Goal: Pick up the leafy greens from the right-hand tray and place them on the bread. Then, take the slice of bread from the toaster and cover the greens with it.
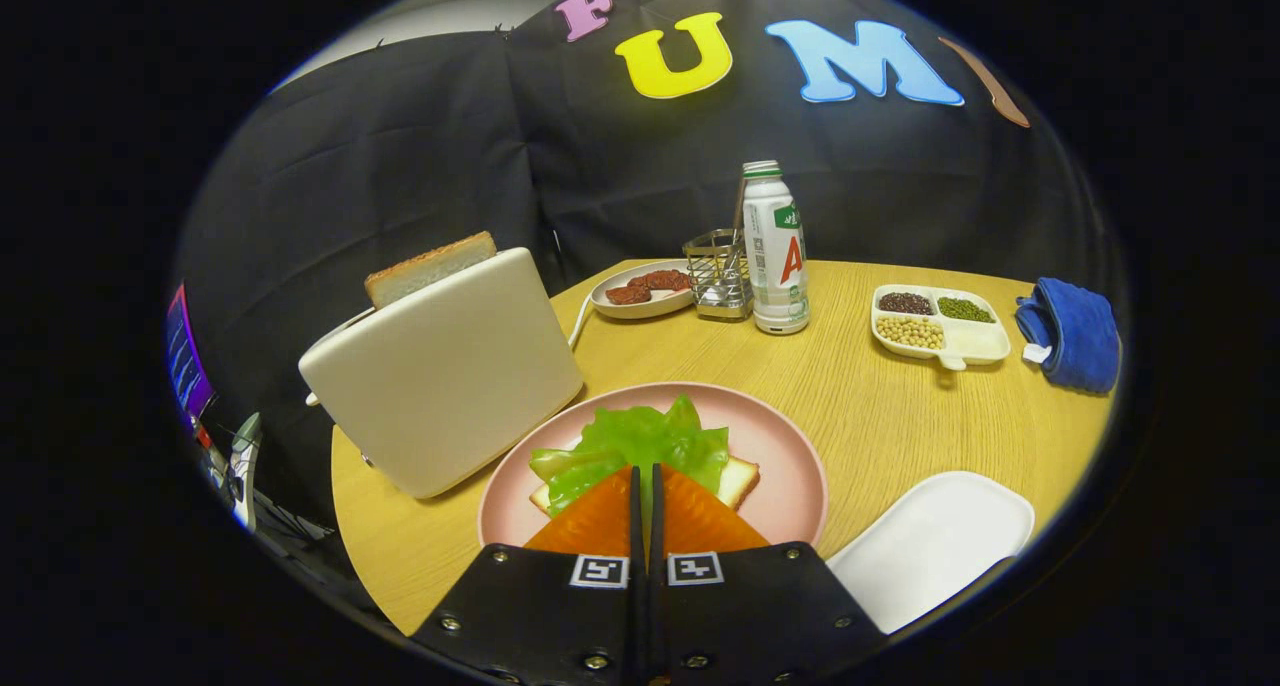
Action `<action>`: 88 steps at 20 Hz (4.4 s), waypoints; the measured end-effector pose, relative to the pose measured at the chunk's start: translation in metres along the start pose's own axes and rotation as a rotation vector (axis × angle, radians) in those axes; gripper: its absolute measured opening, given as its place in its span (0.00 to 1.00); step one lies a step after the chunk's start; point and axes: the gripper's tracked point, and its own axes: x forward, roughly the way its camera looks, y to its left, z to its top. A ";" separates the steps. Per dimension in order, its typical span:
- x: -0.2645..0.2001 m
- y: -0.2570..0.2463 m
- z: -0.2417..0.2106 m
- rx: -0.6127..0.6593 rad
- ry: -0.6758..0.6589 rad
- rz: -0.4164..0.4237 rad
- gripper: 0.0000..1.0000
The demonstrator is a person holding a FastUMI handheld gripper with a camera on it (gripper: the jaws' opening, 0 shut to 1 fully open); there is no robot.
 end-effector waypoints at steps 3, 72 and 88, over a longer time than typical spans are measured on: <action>0.001 -0.004 -0.001 -0.016 0.008 -0.031 0.10; -0.030 0.145 0.184 0.201 -0.439 0.065 0.02; -0.069 -0.005 0.068 0.065 -0.245 -0.436 0.02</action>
